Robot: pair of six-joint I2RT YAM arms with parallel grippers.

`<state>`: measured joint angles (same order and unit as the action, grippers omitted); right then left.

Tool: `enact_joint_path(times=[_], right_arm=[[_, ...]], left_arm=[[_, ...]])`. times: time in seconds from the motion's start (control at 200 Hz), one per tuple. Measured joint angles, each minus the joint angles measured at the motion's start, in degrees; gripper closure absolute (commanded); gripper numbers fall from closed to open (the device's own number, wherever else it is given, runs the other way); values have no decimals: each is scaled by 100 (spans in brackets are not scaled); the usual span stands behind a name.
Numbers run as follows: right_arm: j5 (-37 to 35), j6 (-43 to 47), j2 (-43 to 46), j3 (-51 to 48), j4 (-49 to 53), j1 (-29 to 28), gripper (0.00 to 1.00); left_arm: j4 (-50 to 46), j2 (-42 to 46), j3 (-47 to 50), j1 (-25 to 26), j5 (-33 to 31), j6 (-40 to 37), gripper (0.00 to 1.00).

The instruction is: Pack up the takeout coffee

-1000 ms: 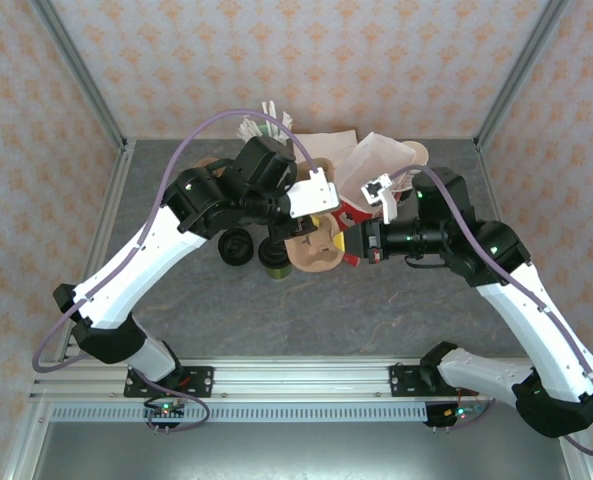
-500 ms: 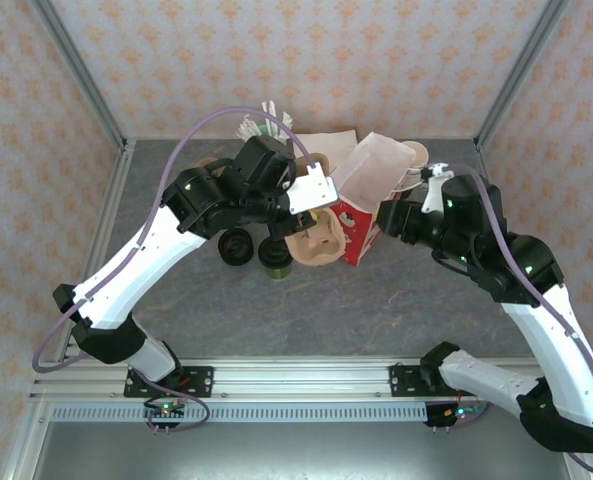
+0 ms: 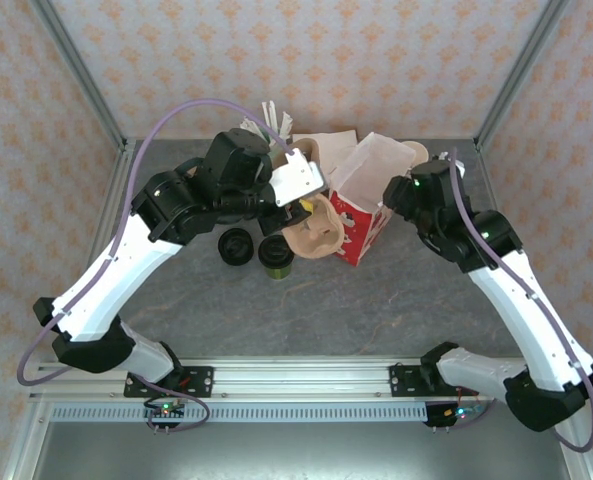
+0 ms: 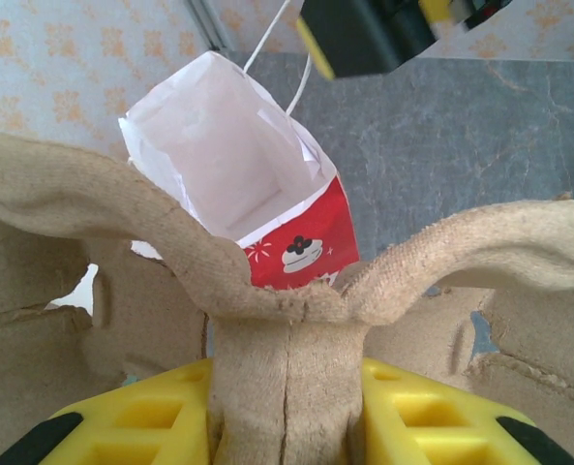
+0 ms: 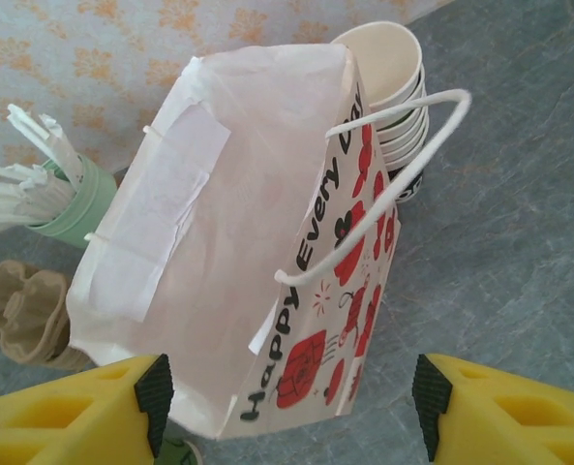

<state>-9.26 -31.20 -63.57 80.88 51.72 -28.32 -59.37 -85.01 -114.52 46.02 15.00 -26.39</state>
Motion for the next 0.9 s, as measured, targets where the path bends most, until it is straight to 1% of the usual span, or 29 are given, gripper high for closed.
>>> enact_joint_path(times=[0.19, 0.415, 0.631, 0.721, 0.786, 0.901], right_arm=[[208, -181, -297, -376, -413, 258, 28], [334, -245, -540, -522, -796, 315, 27], [420, -328, -732, -765, -1045, 496, 31], [439, -361, -772, -780, -1104, 535, 36], [463, -372, -787, -780, -1145, 540, 41], [522, -280, -839, -780, -1178, 538, 57]], left_arm=[[39, 0, 59, -33, 111, 96, 66], [48, 0, 59, -44, 216, 111, 66], [48, 0, 57, -44, 280, 153, 66], [48, 0, 57, -44, 282, 153, 66], [48, 0, 57, -46, 282, 155, 66], [48, 0, 57, -79, 304, 195, 66]])
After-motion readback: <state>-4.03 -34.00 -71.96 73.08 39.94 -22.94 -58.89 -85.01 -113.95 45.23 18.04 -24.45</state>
